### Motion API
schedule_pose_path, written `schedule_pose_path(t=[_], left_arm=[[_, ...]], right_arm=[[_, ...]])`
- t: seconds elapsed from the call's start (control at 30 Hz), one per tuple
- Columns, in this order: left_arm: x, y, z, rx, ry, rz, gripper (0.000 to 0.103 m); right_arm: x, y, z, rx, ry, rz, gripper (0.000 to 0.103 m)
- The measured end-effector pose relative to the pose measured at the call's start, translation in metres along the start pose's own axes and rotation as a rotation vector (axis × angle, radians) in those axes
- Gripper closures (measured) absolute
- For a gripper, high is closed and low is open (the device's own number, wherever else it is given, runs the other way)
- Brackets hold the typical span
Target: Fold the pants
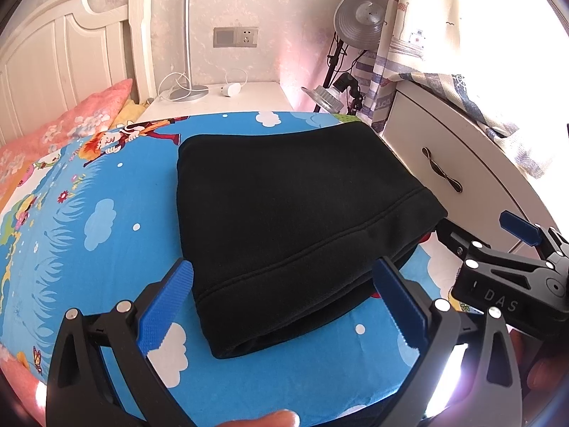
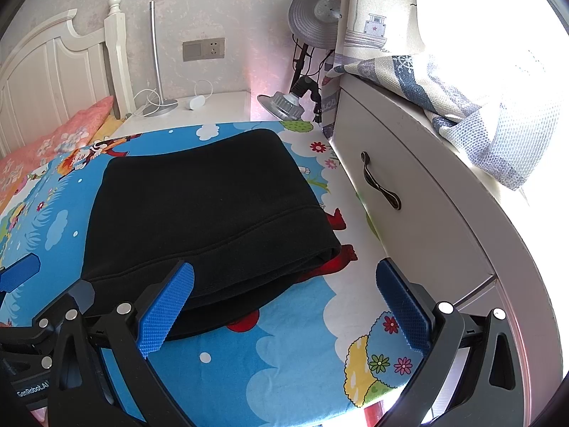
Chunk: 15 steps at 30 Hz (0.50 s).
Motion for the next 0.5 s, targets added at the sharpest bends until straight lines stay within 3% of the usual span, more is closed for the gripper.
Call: schedule_pose_path(t=[0.2,0.5], left_arm=[[-0.0018,-0.0026,-0.0018,-0.003,-0.035,0.01,0.002],[-0.0026,-0.004,0.0024,0.044,-0.02,-0.012,0.002]], right_arm=[[0.0001,0.0,0.0001,-0.001,0.0,-0.001,0.004],[0.0009,0.0002,0.0006,-0.001,0.002,0.0,0.004]])
Point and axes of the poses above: each gripper's, at about its wrist camera, not at the fingertips, and z roughly the way its jaws point, y to its left, x to its underside, the point moved 8 cm from there along z, roughly the way its jaws point, and after that the axes turned 7 degrees about x, right-handed, at the moved point
